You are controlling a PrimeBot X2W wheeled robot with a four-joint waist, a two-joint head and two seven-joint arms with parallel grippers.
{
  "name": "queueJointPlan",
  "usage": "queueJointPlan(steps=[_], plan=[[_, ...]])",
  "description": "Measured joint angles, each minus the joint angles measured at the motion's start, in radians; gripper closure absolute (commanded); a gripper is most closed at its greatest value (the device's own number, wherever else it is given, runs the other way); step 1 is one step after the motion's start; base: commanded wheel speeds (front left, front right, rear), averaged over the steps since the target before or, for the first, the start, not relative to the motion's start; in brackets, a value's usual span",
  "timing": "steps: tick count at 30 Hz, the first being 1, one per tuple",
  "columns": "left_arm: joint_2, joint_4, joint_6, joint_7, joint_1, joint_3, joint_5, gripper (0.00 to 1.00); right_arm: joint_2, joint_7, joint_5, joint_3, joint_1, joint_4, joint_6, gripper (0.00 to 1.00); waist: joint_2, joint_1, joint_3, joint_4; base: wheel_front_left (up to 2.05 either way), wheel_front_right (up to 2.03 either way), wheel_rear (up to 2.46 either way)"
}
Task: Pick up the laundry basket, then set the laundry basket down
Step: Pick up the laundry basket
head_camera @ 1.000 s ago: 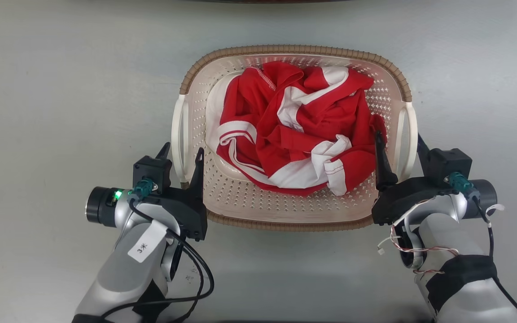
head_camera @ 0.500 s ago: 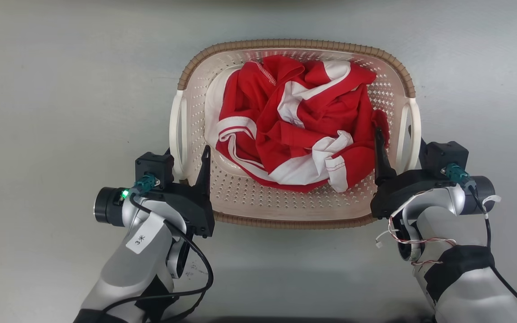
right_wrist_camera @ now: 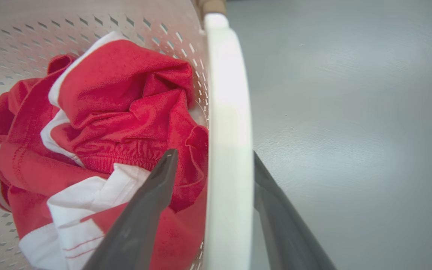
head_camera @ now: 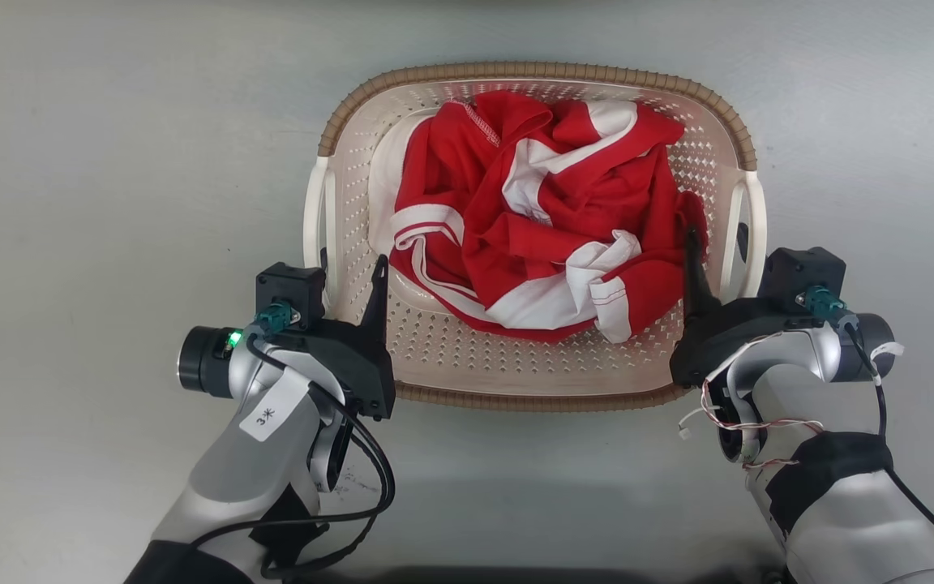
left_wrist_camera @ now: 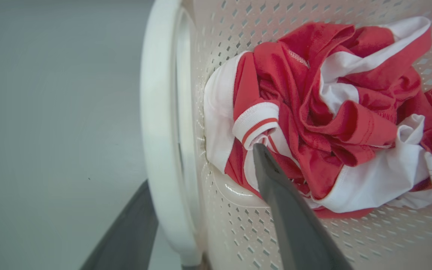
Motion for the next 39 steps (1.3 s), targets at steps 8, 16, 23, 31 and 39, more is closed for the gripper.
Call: queueJointPlan(steps=[8,16,23,31,39], plan=[[0.013,0.022,0.010,-0.002,-0.013,-0.043,-0.023,1.00,-0.009,0.000,0.031,0.012,-0.017,0.016,-0.008,1.00,0.0000,0.0000,-0.002,0.001,0.00,0.00,0.00],[0.016,0.040,0.018,-0.001,-0.013,-0.081,-0.048,1.00,-0.011,0.000,0.062,0.047,-0.019,0.038,-0.009,1.00,0.0000,0.0000,-0.029,0.003,0.00,0.00,0.00],[0.016,0.059,0.026,-0.002,-0.013,-0.110,-0.081,1.00,-0.012,0.000,0.095,0.079,-0.018,0.061,-0.016,1.00,0.0000,-0.0001,-0.069,0.004,0.00,0.00,0.00],[0.016,0.074,0.026,-0.001,-0.009,-0.140,-0.107,1.00,-0.012,0.000,0.125,0.114,-0.016,0.094,-0.016,1.00,-0.0001,-0.0002,-0.129,0.006,0.00,0.00,0.00],[0.015,0.100,0.027,-0.001,0.032,-0.175,-0.150,1.00,-0.011,0.000,0.171,0.169,0.007,0.128,-0.017,1.00,0.0000,-0.0002,-0.205,0.009,0.00,0.00,0.00]])
